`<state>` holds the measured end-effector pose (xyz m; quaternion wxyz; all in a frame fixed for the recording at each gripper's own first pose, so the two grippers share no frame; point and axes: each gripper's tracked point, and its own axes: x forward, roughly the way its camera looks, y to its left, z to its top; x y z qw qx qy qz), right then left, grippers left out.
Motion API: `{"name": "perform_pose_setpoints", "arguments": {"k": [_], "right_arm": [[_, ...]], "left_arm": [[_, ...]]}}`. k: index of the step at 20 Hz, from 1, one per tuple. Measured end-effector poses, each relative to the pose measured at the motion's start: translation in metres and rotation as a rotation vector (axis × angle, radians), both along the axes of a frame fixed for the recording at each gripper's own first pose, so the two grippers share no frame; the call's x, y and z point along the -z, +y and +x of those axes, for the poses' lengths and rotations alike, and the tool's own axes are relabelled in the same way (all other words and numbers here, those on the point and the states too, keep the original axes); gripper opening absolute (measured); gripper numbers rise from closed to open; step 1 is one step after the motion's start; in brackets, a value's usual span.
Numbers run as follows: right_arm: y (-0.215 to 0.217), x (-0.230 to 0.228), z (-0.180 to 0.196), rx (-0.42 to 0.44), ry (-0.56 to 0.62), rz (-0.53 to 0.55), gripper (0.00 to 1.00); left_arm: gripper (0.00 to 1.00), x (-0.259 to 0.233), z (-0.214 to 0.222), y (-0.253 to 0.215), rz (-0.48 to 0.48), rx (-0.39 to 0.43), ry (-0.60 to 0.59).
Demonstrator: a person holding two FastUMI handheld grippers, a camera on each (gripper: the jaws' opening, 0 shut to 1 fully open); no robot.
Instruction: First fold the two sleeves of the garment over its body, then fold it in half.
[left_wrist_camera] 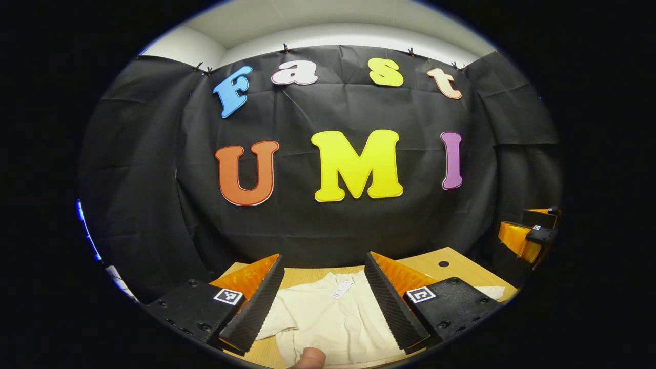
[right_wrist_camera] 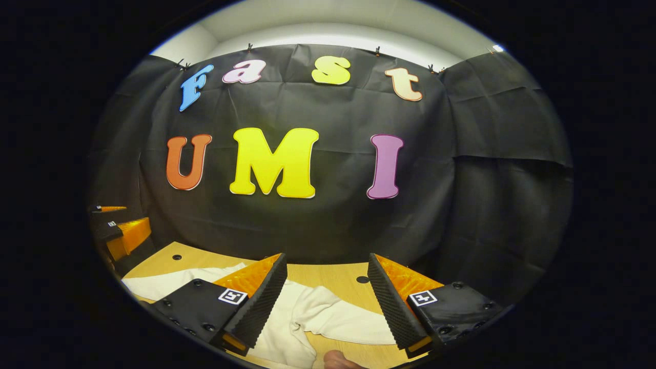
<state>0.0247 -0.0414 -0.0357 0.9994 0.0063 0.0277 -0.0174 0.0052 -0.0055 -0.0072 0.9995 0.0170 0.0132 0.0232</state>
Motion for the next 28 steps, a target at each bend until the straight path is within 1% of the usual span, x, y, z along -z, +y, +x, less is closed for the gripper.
{"name": "perform_pose_setpoints", "arguments": {"k": [2,6,8,11,14,16,18,20,22,23,24,26,28], "right_arm": [[-0.02,0.021,0.009,0.031,0.026,-0.001,0.98],[-0.085,0.078,0.03,0.139,0.114,-0.017,0.99],[-0.122,0.123,0.036,0.186,0.208,-0.008,0.99],[-0.174,0.2,0.037,0.262,0.37,0.065,1.0],[-0.22,0.267,0.035,0.329,0.517,0.094,1.0],[-0.238,0.305,0.036,0.355,0.621,0.125,1.0],[-0.246,0.337,0.04,0.373,0.713,0.178,1.0],[-0.242,0.344,0.043,0.379,0.8,0.228,1.0],[-0.248,0.351,0.05,0.396,0.846,0.251,1.0],[-0.249,0.35,0.05,0.397,0.866,0.25,1.0],[-0.247,0.354,0.049,0.403,0.892,0.277,0.99],[-0.243,0.363,0.044,0.426,0.947,0.367,0.98],[-0.248,0.364,0.042,0.476,0.959,0.437,0.94]], "left_arm": [[1.0,0.001,-0.001,-0.003,-0.003,-0.002,0.005],[0.99,-0.004,-0.007,-0.019,-0.004,0.005,-0.01],[0.99,0.001,-0.008,-0.026,0.002,-0.009,0.003],[1.0,0.002,-0.015,-0.042,0.008,-0.027,0.012],[0.99,0.001,-0.021,-0.05,0.02,-0.067,0.022],[0.99,0.001,-0.025,-0.051,0.026,-0.107,0.026],[0.99,0.006,-0.027,-0.048,0.027,-0.153,0.046],[0.99,0.011,-0.031,-0.041,0.02,-0.203,0.063],[0.99,0.014,-0.035,-0.034,0.008,-0.239,0.072],[0.99,0.014,-0.036,-0.033,0.004,-0.241,0.072],[0.99,0.014,-0.035,-0.03,0.005,-0.239,0.071],[0.99,0.017,-0.033,-0.026,0.009,-0.224,0.086],[1.0,0.019,-0.032,-0.023,0.003,-0.209,0.082]]}}
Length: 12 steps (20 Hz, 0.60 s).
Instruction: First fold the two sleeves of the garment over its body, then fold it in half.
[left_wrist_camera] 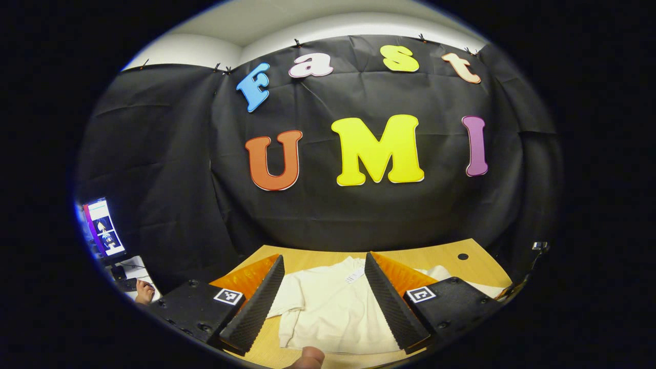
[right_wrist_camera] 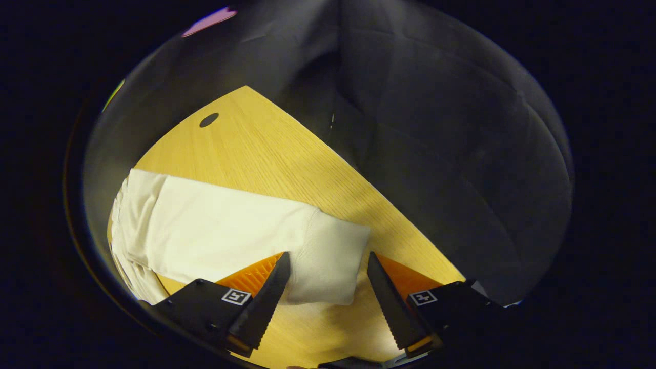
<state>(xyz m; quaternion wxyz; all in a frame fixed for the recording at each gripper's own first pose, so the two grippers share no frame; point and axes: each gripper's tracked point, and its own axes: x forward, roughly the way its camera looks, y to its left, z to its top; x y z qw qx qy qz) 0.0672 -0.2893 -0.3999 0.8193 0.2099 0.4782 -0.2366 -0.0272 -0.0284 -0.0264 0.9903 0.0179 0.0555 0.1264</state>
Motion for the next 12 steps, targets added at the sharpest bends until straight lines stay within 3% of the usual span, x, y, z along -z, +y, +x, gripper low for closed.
{"name": "perform_pose_setpoints", "arguments": {"k": [3,5,8,11,12], "right_arm": [[0.005,-0.001,-0.004,0.012,0.058,0.049,0.94],[0.006,0.0,-0.006,-0.025,0.114,0.062,0.94],[0.002,-0.002,-0.01,-0.044,0.162,0.075,0.88],[-0.007,-0.001,-0.011,0.018,0.169,0.108,0.7],[-0.009,-0.003,-0.01,0.052,0.159,0.139,0.49]], "left_arm": [[1.0,0.004,0.008,0.018,-0.009,0.016,0.015],[1.0,0.006,0.013,0.027,-0.012,0.025,0.02],[1.0,0.014,0.014,0.036,-0.024,0.024,0.03],[1.0,0.021,0.015,0.045,-0.036,0.013,0.049],[1.0,0.022,0.015,0.048,-0.036,0.01,0.051]]}}
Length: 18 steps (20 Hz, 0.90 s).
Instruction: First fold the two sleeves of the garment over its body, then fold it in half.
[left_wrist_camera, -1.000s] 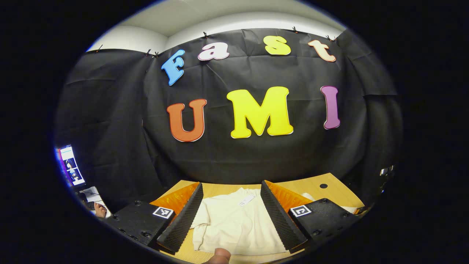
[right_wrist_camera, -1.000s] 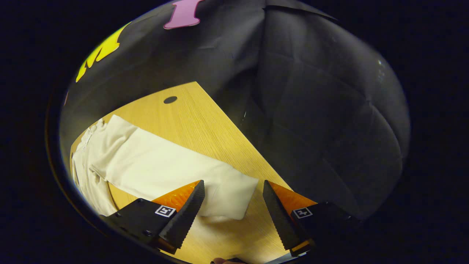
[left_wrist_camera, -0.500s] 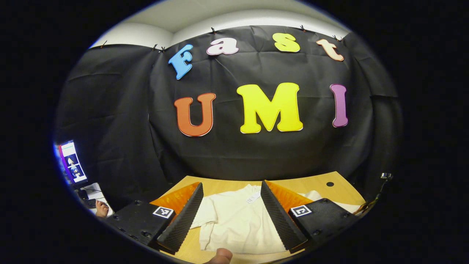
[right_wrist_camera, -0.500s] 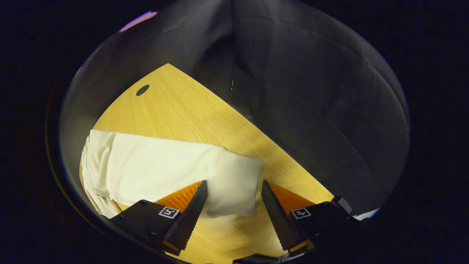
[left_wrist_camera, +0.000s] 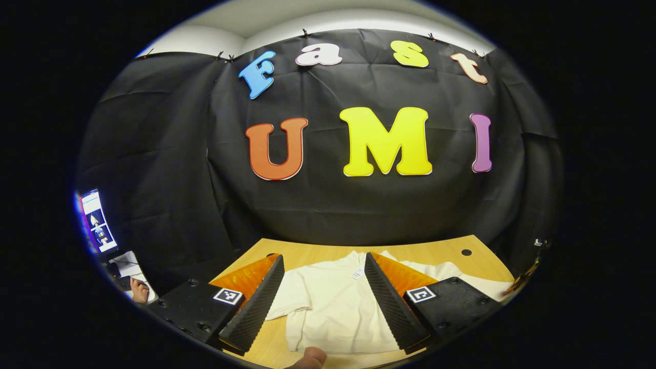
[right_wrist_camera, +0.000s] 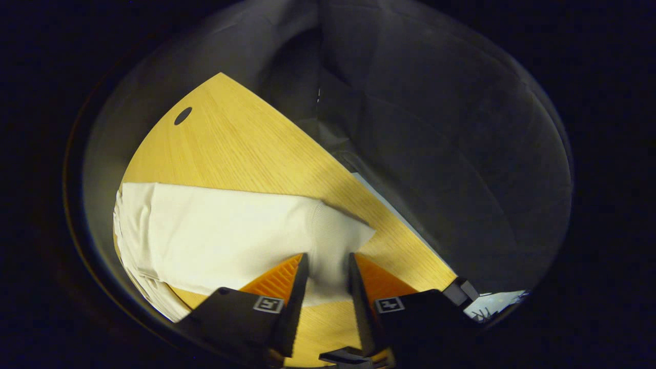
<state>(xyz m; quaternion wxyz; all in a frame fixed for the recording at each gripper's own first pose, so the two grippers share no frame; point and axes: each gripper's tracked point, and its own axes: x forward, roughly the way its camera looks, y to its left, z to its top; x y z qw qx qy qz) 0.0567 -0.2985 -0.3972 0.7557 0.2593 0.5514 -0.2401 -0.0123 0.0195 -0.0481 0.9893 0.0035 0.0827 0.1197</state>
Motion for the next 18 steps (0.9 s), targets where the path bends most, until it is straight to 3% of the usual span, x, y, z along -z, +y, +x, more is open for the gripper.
{"name": "perform_pose_setpoints", "arguments": {"k": [1,3,5,10,18], "right_arm": [[0.001,-0.001,0.002,0.019,-0.013,0.024,0.39],[0.002,0.0,0.004,0.025,-0.045,0.07,0.37],[0.002,0.002,0.001,0.067,-0.05,0.095,0.06],[-0.005,-0.016,0.002,0.007,-0.068,0.022,0.06],[0.021,-0.103,0.032,-0.088,-0.19,-0.057,0.05]], "left_arm": [[1.0,0.0,-0.001,0.002,0.0,-0.001,-0.001],[1.0,-0.001,-0.001,0.007,0.003,-0.005,-0.008],[1.0,0.001,-0.001,0.011,0.007,-0.006,-0.006],[1.0,-0.003,0.002,0.01,0.017,0.012,-0.029],[1.0,0.003,0.004,0.012,-0.003,0.065,-0.067]]}}
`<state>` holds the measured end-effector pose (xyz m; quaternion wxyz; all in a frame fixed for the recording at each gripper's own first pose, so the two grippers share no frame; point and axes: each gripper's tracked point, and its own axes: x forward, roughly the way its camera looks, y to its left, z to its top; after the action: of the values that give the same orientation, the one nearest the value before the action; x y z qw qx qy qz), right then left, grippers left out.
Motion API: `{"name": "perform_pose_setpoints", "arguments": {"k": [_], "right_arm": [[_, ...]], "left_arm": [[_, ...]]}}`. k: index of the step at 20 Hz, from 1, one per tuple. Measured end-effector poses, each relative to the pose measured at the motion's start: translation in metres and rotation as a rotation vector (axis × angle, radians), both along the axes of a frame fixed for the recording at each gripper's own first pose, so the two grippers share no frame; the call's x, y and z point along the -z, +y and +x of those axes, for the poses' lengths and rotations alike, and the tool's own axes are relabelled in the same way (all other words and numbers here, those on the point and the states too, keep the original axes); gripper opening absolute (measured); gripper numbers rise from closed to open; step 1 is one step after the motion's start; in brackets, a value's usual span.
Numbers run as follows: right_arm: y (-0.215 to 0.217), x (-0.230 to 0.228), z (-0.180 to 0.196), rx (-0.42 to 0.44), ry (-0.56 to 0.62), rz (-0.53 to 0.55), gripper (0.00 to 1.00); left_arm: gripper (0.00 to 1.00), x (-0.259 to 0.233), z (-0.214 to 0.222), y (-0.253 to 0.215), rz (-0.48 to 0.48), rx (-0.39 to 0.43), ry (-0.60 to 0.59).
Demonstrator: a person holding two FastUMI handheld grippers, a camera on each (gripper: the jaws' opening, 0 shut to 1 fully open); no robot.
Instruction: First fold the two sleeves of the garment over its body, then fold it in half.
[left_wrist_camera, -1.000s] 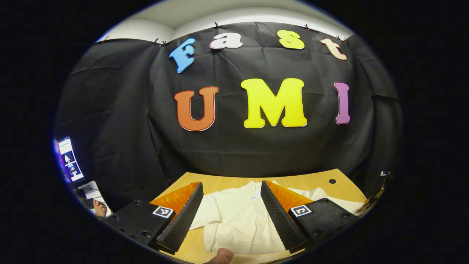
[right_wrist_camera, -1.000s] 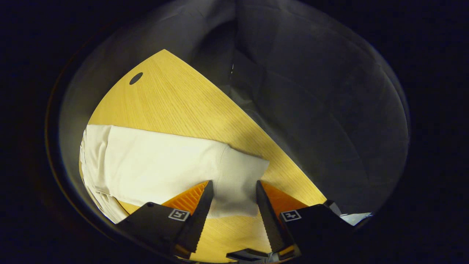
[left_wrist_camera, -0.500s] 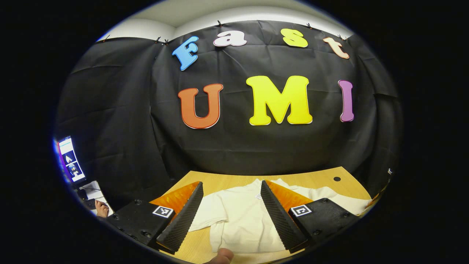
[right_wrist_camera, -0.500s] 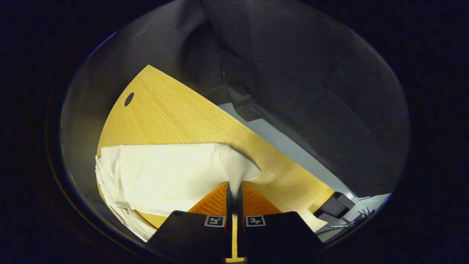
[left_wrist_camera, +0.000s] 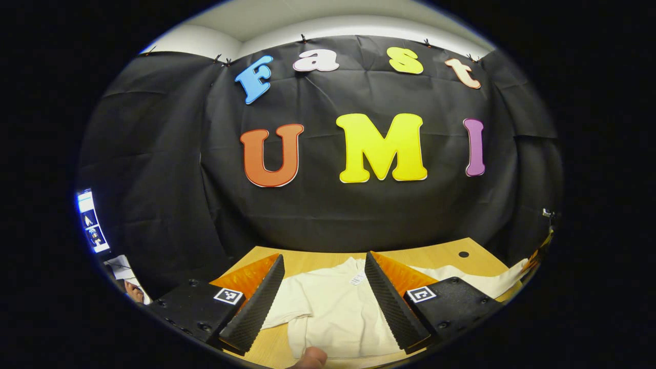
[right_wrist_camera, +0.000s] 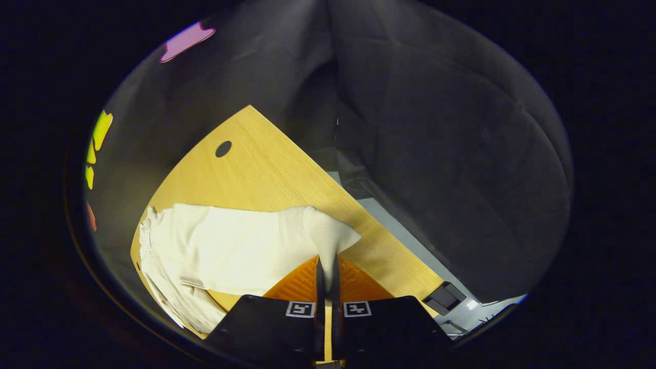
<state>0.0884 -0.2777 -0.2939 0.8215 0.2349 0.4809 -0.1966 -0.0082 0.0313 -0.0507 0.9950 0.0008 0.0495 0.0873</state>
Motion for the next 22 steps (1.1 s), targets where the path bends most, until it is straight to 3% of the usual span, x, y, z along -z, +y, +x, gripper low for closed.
{"name": "perform_pose_setpoints", "arguments": {"k": [5,11,22], "right_arm": [[0.054,-0.048,0.025,-0.082,-0.061,-0.015,0.06],[0.149,-0.089,0.06,-0.196,-0.121,-0.029,0.06],[0.405,-0.126,0.128,-0.46,-0.218,-0.017,0.05]], "left_arm": [[1.0,0.002,-0.006,0.013,-0.014,0.022,-0.021],[1.0,0.009,-0.019,0.049,-0.003,0.019,-0.025],[1.0,0.033,-0.032,0.132,-0.022,-0.028,0.005]]}}
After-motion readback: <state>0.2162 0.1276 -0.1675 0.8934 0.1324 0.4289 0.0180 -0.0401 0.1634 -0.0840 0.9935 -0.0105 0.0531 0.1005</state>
